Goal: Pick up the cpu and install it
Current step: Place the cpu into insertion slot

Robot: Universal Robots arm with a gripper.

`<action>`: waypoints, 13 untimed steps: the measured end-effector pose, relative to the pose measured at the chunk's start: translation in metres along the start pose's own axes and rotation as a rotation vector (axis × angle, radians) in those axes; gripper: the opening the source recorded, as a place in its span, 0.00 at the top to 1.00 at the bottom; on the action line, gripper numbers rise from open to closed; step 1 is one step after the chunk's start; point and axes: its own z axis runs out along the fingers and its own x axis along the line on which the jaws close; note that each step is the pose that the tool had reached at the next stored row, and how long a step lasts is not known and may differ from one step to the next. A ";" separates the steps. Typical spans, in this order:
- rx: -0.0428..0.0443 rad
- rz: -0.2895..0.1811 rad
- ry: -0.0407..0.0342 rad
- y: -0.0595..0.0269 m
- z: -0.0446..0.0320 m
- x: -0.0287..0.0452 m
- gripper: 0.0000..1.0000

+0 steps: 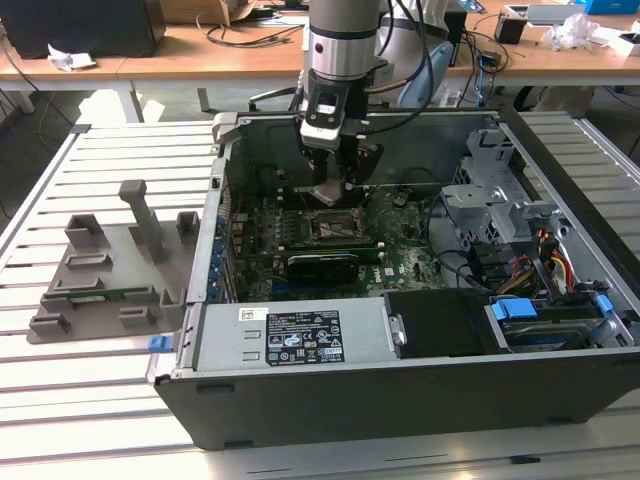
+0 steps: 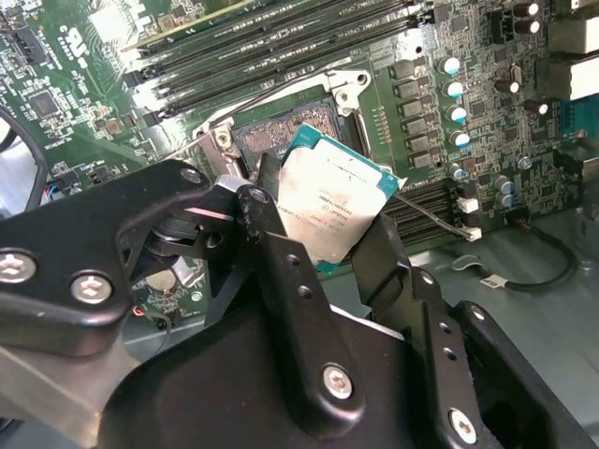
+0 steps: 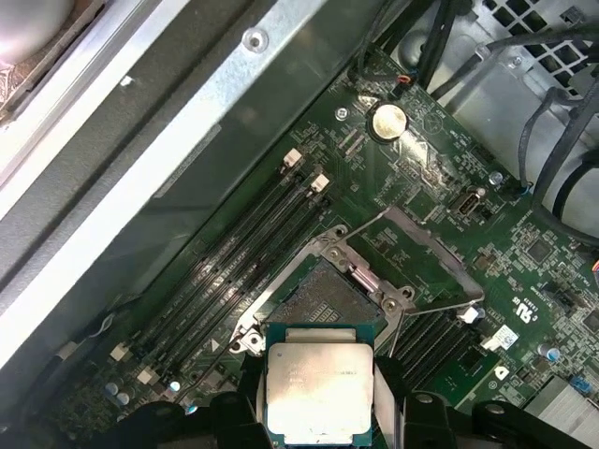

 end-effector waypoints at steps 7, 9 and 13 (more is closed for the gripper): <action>0.0006 0.024 0.0013 0.0000 0.0000 0.0000 0.45; 0.0008 0.032 0.0017 0.0000 0.0000 0.0000 0.45; 0.0012 0.050 0.0027 0.0000 0.0000 0.0000 0.45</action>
